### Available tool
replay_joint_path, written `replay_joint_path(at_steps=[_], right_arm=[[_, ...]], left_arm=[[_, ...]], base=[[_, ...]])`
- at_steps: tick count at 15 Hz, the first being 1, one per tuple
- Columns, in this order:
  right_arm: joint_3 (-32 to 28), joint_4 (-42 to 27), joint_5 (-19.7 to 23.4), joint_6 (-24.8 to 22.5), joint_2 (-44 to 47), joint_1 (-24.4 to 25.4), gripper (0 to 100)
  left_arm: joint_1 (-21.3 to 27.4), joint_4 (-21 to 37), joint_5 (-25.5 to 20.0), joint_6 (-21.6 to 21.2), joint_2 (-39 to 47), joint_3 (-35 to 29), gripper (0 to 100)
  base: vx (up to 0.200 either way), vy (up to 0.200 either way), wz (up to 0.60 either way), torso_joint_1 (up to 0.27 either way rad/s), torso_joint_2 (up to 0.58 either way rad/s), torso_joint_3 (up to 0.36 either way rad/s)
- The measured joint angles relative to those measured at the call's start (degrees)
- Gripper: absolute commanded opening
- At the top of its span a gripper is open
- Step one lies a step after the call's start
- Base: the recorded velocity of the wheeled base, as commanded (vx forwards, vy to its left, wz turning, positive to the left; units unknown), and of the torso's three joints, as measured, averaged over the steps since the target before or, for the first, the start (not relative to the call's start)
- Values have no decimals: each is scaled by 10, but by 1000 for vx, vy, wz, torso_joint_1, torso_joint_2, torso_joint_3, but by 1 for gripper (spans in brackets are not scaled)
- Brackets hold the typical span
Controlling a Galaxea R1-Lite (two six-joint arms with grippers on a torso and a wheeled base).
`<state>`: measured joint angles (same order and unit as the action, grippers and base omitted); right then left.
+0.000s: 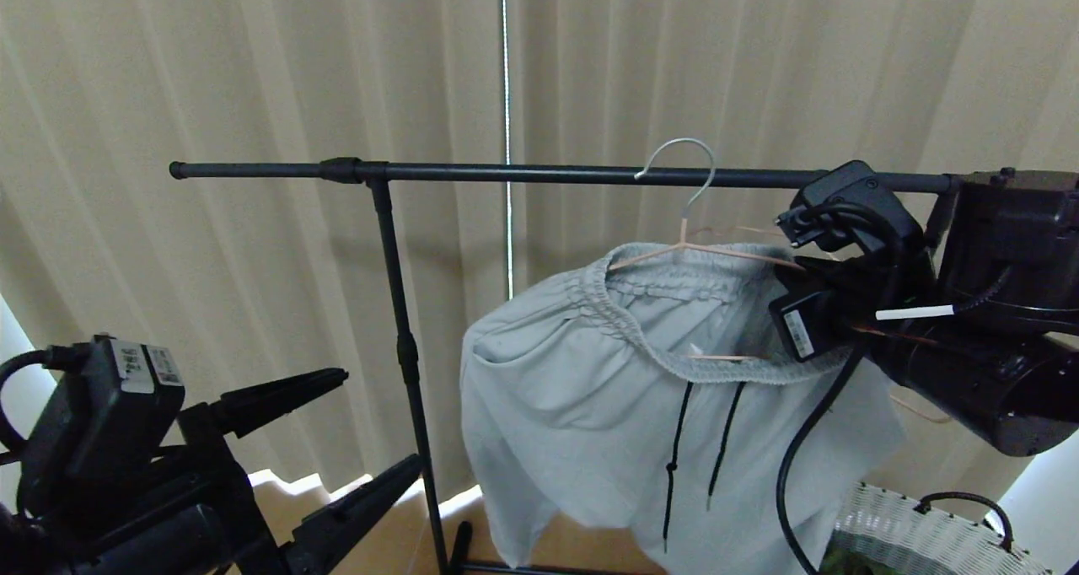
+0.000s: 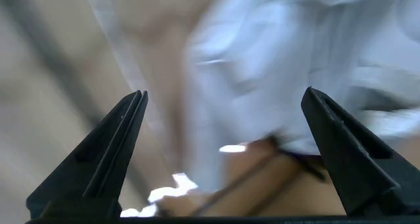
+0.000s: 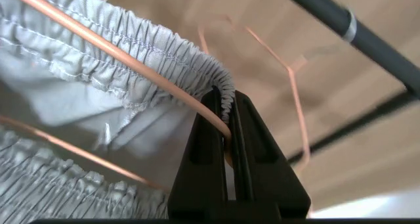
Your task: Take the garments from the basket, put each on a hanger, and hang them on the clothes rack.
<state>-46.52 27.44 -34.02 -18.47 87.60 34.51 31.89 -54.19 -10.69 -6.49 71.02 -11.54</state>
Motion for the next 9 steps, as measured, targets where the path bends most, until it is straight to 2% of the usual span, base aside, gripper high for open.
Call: replay_joint_path(at_steps=[3,5,7,9], right_arm=[[-8,0,-1,14,4,30,0],[-9,-2,0,20,-3,61,0],[-7,-2,-1,24,-11,80,0],[-7,-1,0,24,-16,93,0]], left_arm=[[17,-1,2,27,24,-15,100],[18,-1,11,62,57,-44,100],[17,-8,49,68,89,-67,100],[16,-46,83,69,128,-81,100]], base=[[0,0,0,0,0,0],[0,0,0,0,0,0],[0,0,0,0,0,0],[0,0,0,0,0,0]])
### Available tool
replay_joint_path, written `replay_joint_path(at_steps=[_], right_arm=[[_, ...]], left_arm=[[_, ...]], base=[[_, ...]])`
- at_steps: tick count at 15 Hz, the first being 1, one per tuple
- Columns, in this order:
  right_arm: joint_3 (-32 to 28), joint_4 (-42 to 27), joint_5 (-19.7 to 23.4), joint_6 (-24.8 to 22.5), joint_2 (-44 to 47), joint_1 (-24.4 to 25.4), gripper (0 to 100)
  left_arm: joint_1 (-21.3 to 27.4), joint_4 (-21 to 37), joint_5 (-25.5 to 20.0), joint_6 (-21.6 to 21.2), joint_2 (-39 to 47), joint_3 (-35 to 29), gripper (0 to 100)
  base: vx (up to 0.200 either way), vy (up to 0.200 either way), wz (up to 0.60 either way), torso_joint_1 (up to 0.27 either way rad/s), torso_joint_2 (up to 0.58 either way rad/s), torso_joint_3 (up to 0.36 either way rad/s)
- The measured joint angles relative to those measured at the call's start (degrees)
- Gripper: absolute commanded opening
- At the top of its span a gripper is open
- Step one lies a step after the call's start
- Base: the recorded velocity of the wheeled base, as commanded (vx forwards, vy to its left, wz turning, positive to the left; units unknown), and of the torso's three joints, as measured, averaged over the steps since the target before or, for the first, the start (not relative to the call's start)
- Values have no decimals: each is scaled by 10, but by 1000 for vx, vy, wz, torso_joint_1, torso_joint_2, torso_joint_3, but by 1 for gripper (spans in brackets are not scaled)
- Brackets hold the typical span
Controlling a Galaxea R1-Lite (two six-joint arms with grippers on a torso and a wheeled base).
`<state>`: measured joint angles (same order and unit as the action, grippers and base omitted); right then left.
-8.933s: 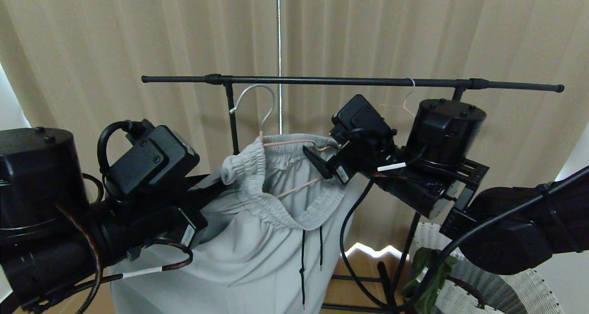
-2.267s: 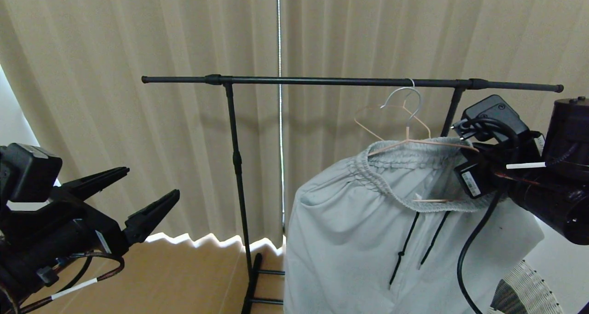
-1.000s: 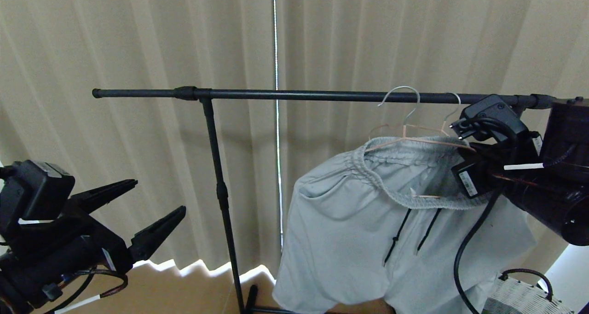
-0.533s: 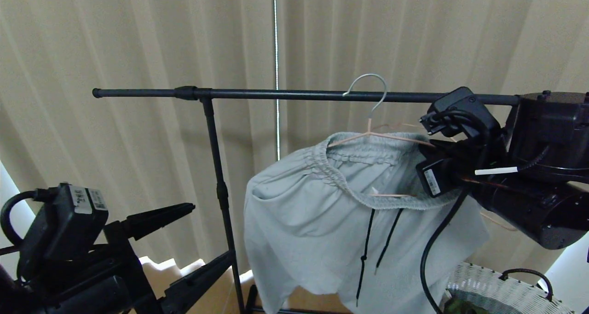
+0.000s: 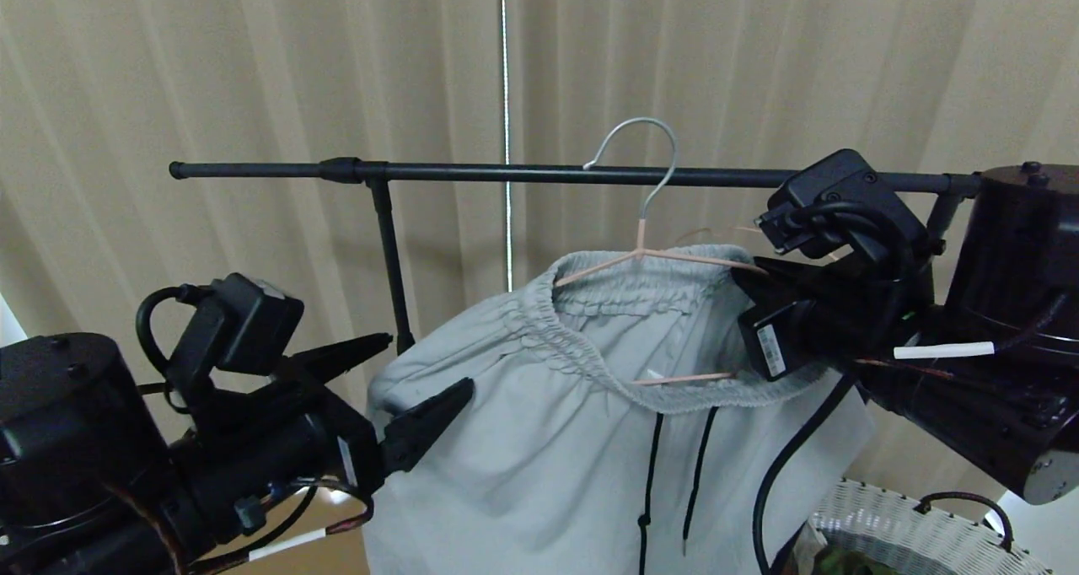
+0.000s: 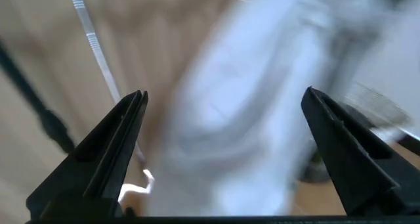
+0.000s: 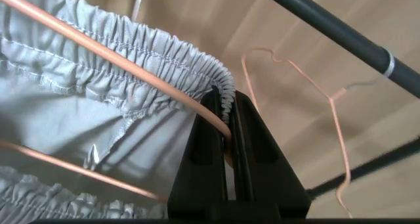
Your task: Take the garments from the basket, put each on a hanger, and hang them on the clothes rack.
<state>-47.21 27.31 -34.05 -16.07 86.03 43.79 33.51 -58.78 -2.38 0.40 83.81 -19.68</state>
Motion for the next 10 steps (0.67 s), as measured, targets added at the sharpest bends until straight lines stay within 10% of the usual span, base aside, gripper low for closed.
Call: replay_joint_path(at_steps=[4,10], right_arm=[[2,0,0,3,-3,17,0],[30,-3,56,9,-17,24,0]], left_arm=[[-21,-113,83,-8,82,-12,100],[-56,-119,88,-6,123,-50,100]], base=[[0,0,0,0,0,0],[0,0,0,0,0,0]])
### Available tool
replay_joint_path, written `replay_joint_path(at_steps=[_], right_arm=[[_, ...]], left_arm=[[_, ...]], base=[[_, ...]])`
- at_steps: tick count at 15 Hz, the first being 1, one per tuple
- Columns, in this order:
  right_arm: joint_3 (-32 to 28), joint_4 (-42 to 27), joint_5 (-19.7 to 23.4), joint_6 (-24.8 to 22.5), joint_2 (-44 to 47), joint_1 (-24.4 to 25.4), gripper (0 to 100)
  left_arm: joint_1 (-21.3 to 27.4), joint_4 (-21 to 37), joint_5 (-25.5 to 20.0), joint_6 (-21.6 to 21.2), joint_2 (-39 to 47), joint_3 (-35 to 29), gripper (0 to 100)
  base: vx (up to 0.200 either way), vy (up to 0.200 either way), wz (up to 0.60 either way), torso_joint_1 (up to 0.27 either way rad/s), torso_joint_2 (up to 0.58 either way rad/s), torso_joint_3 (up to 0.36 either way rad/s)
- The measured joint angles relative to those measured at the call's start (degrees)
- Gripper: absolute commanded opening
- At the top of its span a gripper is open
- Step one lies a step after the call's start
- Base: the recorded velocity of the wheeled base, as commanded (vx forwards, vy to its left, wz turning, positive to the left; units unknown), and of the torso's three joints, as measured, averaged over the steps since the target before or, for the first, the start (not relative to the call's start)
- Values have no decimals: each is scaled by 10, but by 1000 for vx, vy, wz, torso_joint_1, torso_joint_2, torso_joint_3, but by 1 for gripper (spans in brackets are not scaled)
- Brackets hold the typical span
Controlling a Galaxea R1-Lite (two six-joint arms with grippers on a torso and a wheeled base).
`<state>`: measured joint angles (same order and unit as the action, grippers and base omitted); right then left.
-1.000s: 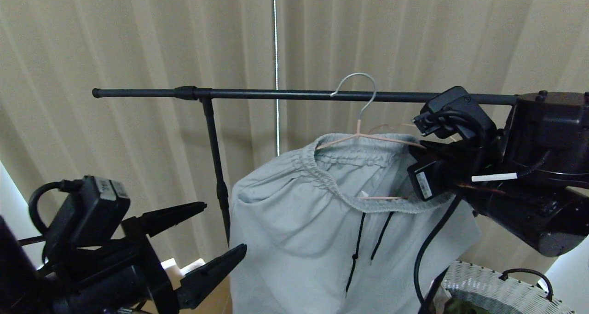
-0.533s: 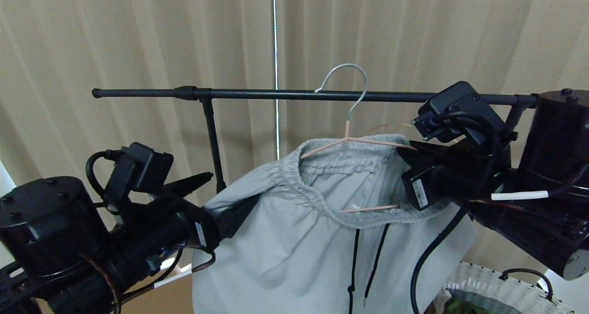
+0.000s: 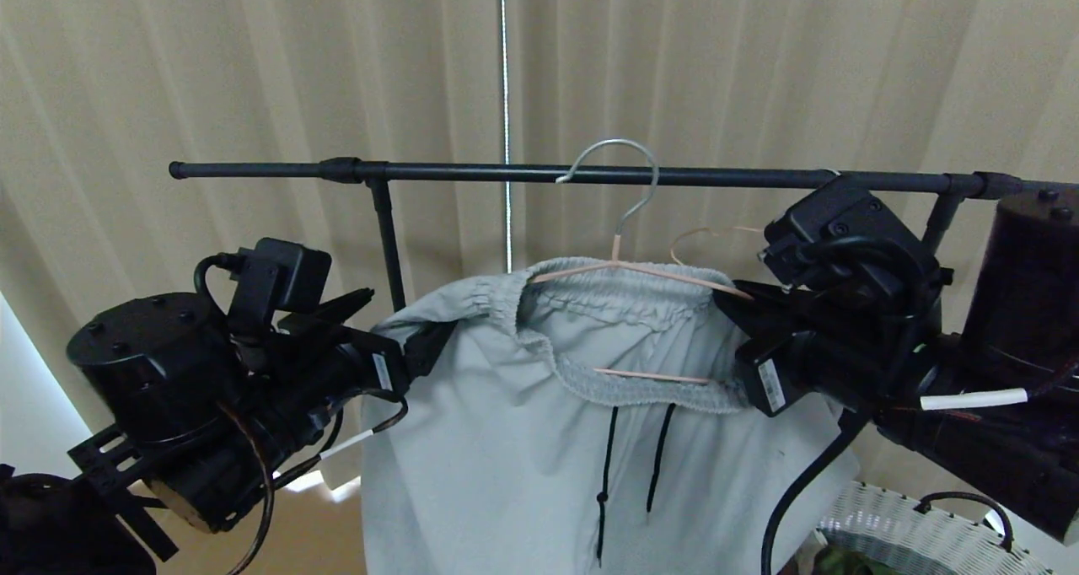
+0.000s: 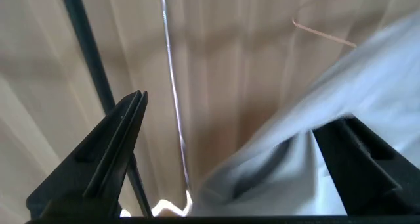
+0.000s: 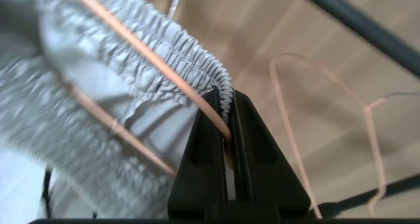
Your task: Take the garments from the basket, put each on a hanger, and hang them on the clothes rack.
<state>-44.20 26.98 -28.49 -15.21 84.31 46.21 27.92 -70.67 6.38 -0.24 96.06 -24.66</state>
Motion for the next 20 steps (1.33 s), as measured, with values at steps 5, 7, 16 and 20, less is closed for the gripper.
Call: replay_joint_path(at_steps=[5,7,16,20], right_arm=[[-6,-58,-3,-4,-6,11,0],[-40,-114,-4,-3,-6,-6,0],[-179,-187,-19,-2,79,-174,0],[-246,-228,-44,-1,124,-217,0]], left_arm=[[0,-34,-2,3,18,0,100],[10,-65,-5,3,18,15,100],[17,-65,-11,-32,-54,38,100],[-50,-65,-12,-66,-75,36,100]], base=[[0,0,0,0,0,0],[0,0,0,0,0,0],[0,0,0,0,0,0],[0,0,0,0,0,0]])
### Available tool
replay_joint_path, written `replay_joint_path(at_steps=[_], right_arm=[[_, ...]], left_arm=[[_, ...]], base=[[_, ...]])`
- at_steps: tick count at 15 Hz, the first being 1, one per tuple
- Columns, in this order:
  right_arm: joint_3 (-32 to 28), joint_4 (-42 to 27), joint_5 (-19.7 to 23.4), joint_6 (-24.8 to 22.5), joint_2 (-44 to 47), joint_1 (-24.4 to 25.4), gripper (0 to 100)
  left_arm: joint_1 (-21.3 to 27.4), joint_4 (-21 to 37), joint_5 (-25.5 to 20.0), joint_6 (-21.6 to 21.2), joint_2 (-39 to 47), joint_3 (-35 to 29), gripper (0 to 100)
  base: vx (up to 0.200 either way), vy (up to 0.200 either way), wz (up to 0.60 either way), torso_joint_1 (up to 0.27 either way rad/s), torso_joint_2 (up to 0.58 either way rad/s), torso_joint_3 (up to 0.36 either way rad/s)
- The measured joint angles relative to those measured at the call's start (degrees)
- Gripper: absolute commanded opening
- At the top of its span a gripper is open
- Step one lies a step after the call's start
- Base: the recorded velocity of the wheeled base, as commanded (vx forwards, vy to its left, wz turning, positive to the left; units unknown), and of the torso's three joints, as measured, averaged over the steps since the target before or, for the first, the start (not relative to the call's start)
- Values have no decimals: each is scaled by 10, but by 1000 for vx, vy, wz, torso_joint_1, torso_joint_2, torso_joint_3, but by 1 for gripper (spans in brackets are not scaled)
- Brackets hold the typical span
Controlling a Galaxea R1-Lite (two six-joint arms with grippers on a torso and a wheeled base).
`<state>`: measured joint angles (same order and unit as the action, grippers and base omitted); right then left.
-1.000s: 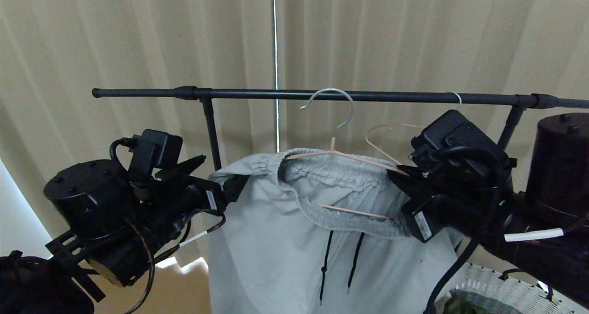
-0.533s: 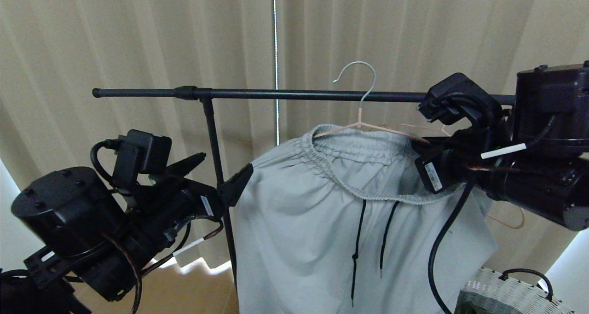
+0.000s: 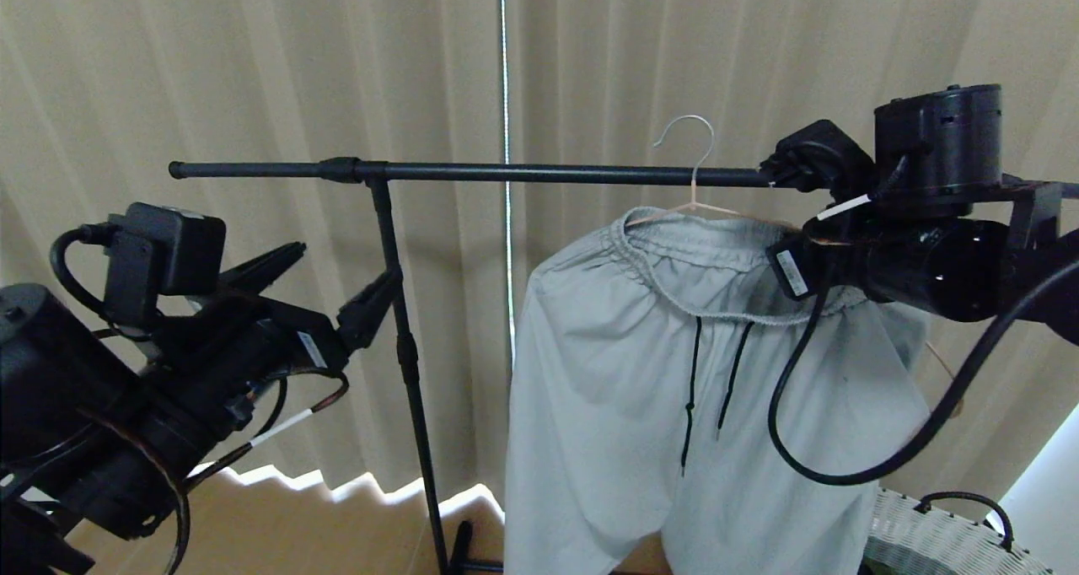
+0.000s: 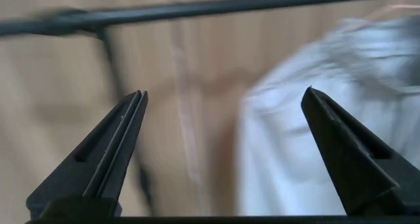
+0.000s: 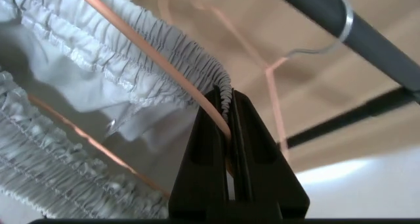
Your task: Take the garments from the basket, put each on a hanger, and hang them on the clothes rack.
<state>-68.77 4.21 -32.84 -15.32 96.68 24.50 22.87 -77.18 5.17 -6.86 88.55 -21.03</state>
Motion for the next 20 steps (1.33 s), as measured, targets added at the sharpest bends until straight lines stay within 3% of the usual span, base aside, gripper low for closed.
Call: replay_joint_path(at_steps=[3,7,20], right_arm=[[-39,-6,-49,0,40,-23,0],[-87,-7,-85,0,93,-38,0],[-120,-34,-108,-2,146,-7,0]], left_arm=[[-56,1,-57,-9,-22,0,100],[-69,2,-61,-9,-37,4,100],[-68,2,-61,-9,-41,7,100]], base=[[0,0,0,0,0,0],[0,0,0,0,0,0],[0,0,0,0,0,0]])
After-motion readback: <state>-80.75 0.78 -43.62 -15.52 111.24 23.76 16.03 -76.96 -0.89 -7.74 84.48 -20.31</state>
